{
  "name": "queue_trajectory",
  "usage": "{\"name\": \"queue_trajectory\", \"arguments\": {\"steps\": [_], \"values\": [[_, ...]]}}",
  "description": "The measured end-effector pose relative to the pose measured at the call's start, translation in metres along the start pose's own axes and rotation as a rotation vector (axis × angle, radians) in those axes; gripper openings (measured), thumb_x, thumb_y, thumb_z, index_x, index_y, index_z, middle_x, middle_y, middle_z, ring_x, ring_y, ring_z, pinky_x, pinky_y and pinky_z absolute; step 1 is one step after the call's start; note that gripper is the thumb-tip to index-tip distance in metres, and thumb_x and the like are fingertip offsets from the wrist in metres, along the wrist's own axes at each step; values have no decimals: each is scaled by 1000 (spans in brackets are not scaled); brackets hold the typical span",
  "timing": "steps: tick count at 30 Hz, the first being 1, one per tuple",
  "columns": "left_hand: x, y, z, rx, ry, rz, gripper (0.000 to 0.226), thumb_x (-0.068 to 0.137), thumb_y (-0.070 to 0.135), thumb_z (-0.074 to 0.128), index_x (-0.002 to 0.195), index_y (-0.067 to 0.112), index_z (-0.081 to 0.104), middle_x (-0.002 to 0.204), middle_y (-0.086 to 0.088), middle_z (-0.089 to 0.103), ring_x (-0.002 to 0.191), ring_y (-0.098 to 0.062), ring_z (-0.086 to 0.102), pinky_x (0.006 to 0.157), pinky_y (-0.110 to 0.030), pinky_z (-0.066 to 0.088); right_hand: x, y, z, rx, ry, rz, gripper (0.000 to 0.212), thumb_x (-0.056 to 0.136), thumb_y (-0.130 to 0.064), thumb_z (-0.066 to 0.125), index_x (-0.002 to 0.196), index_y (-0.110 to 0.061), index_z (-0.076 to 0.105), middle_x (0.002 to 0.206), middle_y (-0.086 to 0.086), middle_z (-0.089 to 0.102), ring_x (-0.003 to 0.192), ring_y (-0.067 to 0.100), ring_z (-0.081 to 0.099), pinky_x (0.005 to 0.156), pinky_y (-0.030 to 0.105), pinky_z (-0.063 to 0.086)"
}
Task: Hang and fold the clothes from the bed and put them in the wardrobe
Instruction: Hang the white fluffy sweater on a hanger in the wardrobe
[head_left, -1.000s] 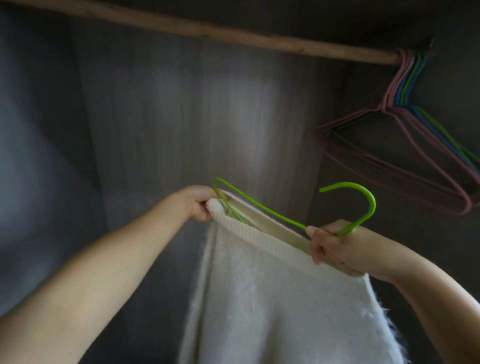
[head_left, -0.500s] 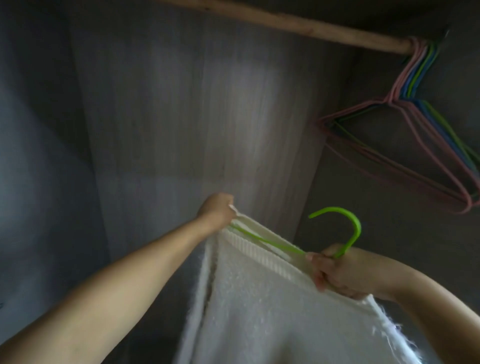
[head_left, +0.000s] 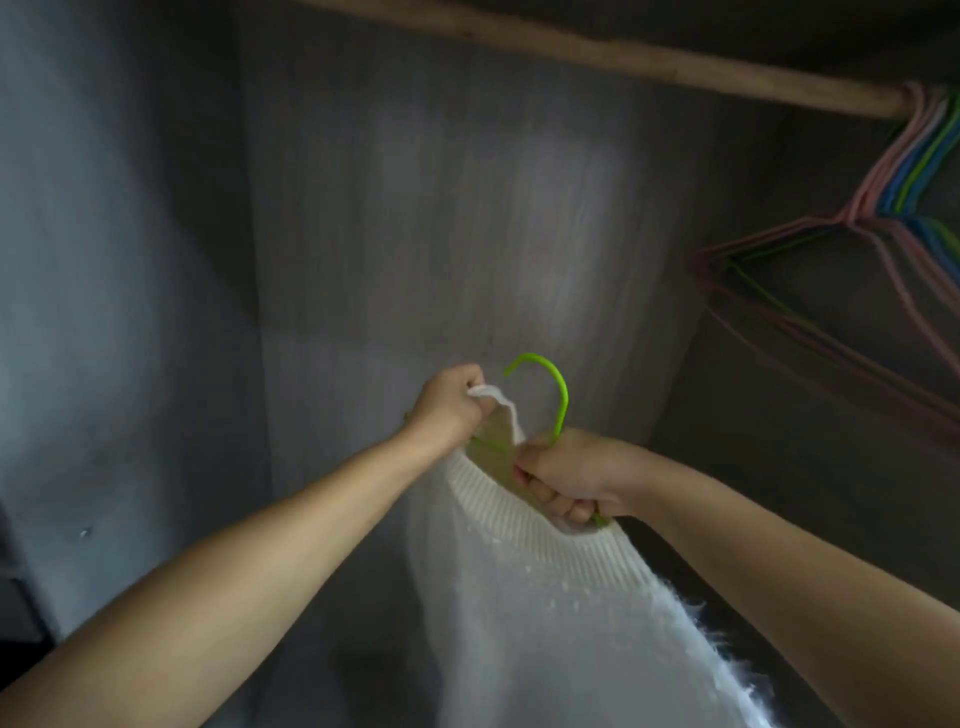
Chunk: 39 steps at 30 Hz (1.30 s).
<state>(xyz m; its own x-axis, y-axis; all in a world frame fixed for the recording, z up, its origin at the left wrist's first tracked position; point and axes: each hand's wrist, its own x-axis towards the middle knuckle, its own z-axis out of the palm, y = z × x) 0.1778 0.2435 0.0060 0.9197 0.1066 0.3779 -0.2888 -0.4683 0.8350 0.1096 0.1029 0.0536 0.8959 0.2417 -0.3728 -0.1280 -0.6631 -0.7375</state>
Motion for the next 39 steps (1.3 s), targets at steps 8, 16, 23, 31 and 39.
{"name": "queue_trajectory", "arguments": {"steps": [8, 16, 23, 31, 39], "values": [[-25, -31, -49, -279, 124, -136, 36, 88, 6, 64, 119, 15, 48, 106, 3, 50, 103, -16, 50, 78, -12, 39, -13, -33, -73, 100, -176, -145, 30, 104, -20, 31, 79, -13, 47, 45, -8, 19, 31, -1, 12, 31, 5, 9], [-43, -58, -71, -36, 225, -187, 18, 93, -9, 48, 92, -6, 65, 76, 1, 64, 52, 14, 52, 57, -7, 39, -40, -40, -109, 32, -272, -288, 27, 88, -31, 44, 79, -8, 56, 50, -5, 16, 34, 1, 11, 36, 4, 12], [-33, -59, -137, 275, 133, -68, 33, 86, -8, 55, 114, 7, 64, 106, -5, 67, 99, -14, 62, 76, -14, 43, -29, 16, -106, -236, -399, -243, 37, 99, -29, 37, 81, -7, 62, 49, -2, 21, 36, 7, 16, 34, 13, 16], [-46, -51, -169, 455, 136, -26, 31, 86, -10, 56, 113, 4, 63, 103, -3, 62, 101, -18, 59, 81, -21, 43, -27, 39, -118, -173, -363, -190, 38, 86, -39, 45, 81, -4, 59, 46, -1, 25, 33, 7, 17, 34, 11, 16], [-21, -60, -146, 656, -5, -66, 37, 93, 10, 55, 130, 8, 55, 131, -13, 56, 123, -27, 51, 98, -29, 38, 5, -18, -56, 92, -390, -252, 36, 104, -26, 31, 78, -10, 50, 48, -7, 17, 34, -1, 13, 32, 5, 13]]}}
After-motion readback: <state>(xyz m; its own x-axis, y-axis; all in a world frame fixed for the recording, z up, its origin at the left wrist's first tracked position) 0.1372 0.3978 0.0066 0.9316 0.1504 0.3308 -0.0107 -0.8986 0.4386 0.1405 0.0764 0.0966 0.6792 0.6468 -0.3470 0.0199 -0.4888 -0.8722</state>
